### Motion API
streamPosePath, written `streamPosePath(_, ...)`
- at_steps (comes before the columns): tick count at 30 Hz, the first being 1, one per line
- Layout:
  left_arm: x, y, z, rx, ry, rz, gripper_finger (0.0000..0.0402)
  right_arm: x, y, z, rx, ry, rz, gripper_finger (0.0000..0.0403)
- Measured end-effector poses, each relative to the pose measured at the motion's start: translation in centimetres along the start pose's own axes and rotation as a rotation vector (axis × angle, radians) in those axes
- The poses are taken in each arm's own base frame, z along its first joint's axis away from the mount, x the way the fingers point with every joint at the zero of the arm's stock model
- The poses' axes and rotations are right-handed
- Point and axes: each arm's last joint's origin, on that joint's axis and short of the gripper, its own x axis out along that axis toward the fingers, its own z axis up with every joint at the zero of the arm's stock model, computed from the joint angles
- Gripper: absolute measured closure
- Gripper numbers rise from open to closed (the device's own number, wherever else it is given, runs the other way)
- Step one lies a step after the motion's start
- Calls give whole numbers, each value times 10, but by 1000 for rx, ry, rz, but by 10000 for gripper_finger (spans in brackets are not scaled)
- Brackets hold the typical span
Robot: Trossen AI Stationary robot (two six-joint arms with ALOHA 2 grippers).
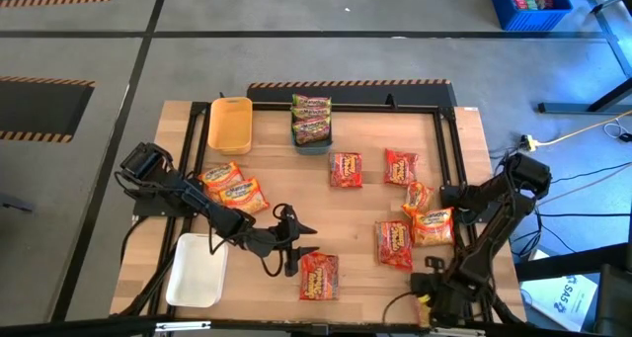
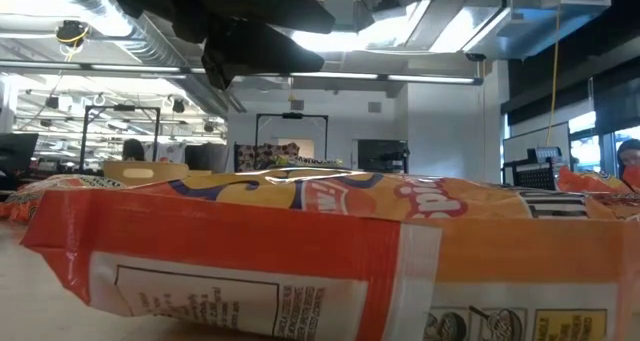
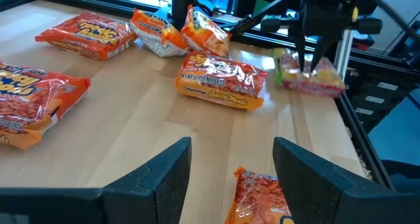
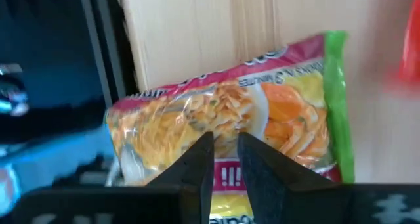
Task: Sort Maruchan noodles
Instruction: Put the green noodle pack into the blue bin
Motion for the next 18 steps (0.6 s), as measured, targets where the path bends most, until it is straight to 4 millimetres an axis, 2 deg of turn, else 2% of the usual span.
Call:
streamPosePath(7,0,0,0,-3,-5,-2,193,1,-9,33,-85,-182,-30,324)
streamPosePath(18,0,0,3,-9,-31,14,193,2,-37,78,-135,-287,-145,324)
